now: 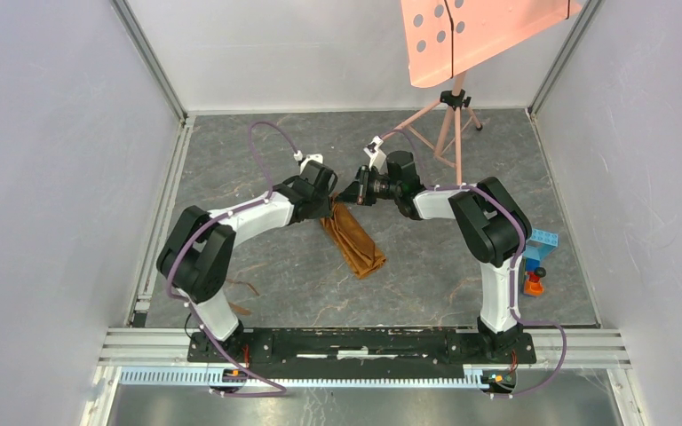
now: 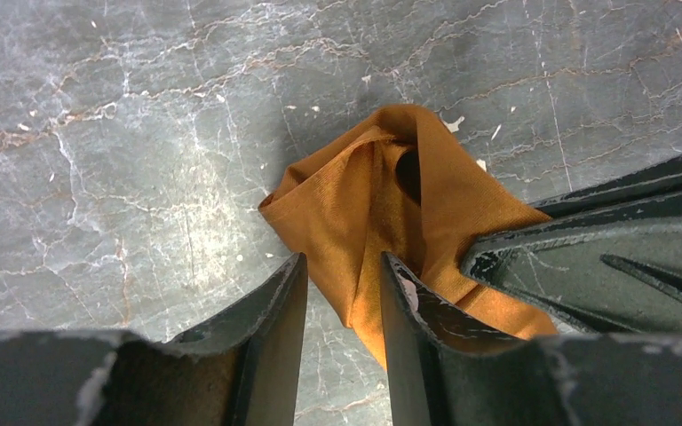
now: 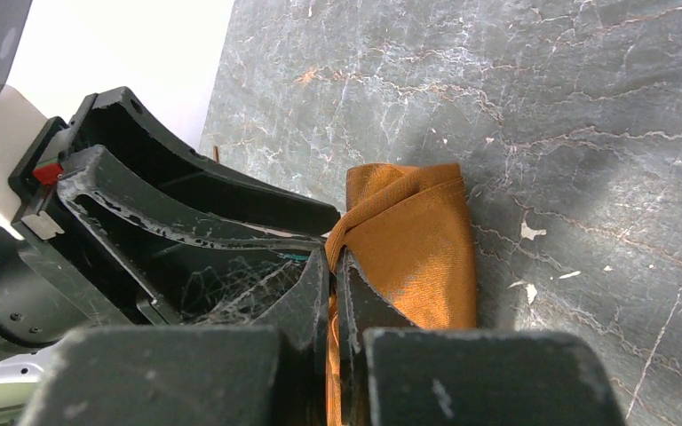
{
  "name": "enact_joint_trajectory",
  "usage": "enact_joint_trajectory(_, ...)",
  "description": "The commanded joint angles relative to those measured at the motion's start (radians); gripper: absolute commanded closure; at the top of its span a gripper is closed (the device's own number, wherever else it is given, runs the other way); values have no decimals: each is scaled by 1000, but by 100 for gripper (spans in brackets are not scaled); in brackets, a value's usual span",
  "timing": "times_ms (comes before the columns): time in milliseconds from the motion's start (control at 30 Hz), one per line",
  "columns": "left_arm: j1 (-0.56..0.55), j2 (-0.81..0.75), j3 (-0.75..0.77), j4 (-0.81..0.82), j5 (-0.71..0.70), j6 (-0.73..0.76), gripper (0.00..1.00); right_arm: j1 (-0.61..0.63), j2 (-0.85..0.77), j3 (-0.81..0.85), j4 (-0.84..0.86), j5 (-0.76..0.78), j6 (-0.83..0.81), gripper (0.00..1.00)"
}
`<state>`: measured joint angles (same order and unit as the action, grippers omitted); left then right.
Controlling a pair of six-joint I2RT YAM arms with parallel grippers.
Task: Fold the napkin into a case and place the utensils inside
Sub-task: Stuff the top corner of the smaller-rectangle-folded napkin into the folded napkin.
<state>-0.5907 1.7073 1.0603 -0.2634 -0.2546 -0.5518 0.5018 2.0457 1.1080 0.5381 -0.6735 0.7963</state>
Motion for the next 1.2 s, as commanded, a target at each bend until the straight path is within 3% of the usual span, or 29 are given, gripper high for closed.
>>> enact_joint_trajectory(0,-6,32,65,-13,-22,75,58,-4,-40,-1,54,-11,4,100)
enact_joint_trajectory(333,-37,91,92,-29,-61,98,62,-3,-36,-5,65,-13,14,100)
enact_joint_trajectory(600,-40,69,87,-26,-95,104,85,-2,-37,-8,45,-3,-1,100)
enact_joint_trajectory(700,-41,27,51,9,-80,107,85,0,-38,-6,26,9,-15,100)
enact_joint_trajectory(800,-35,13,38,12,-69,97,76,4,-34,-2,28,9,-13,100)
enact_joint_trajectory(900,-34,27,48,4,-67,92,75,7,-30,0,32,11,-9,100)
enact_joint_trajectory(1067,-34,34,54,13,-72,89,82,11,-27,1,28,11,-12,100)
enact_joint_trajectory(1167,-34,41,59,7,-75,92,91,15,-25,7,23,12,-13,100)
